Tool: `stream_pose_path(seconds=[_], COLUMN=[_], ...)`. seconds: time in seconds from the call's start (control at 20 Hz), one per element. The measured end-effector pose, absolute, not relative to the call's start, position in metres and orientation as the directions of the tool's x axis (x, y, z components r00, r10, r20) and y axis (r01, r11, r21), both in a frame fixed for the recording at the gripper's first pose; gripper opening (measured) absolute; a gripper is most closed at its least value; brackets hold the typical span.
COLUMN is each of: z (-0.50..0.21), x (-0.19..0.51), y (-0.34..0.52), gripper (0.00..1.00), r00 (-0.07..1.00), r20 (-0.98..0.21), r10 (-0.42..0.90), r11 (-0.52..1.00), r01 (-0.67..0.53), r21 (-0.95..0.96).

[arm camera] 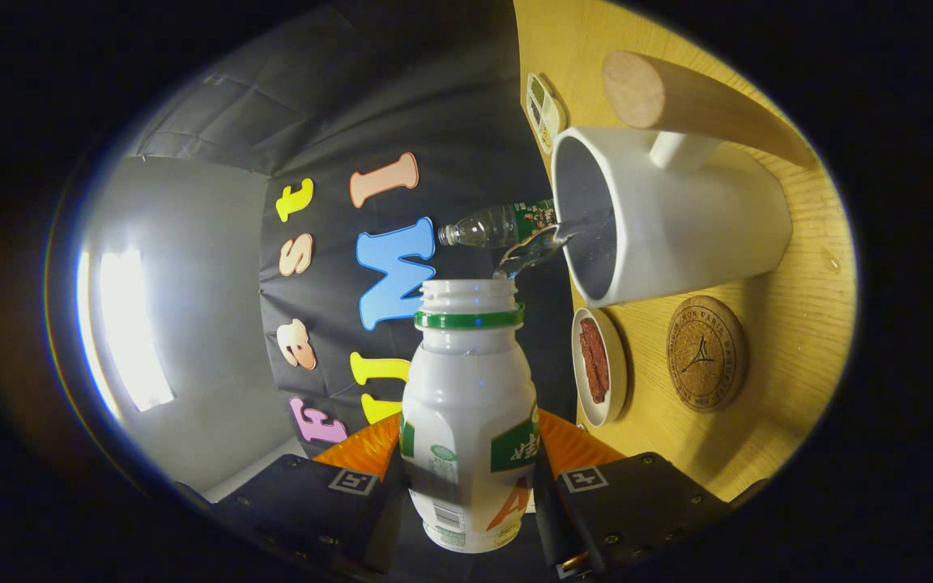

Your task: Take the bottle from table, then pour the juice into the cup, finally place the bottle on the coaster

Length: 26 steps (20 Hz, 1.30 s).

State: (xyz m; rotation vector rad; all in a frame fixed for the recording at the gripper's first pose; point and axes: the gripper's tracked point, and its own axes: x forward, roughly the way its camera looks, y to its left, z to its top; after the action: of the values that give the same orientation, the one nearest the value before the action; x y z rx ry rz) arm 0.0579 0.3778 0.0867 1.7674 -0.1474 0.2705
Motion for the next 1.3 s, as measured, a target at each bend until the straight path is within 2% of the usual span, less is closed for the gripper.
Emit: stream_pose_path(seconds=[1.3], z=[0.101], x=[0.058], y=[0.372], gripper=[0.67], r00=[0.951], r20=[0.31], r10=[0.006], r11=[-0.307], r01=[-0.294], r21=[0.905])
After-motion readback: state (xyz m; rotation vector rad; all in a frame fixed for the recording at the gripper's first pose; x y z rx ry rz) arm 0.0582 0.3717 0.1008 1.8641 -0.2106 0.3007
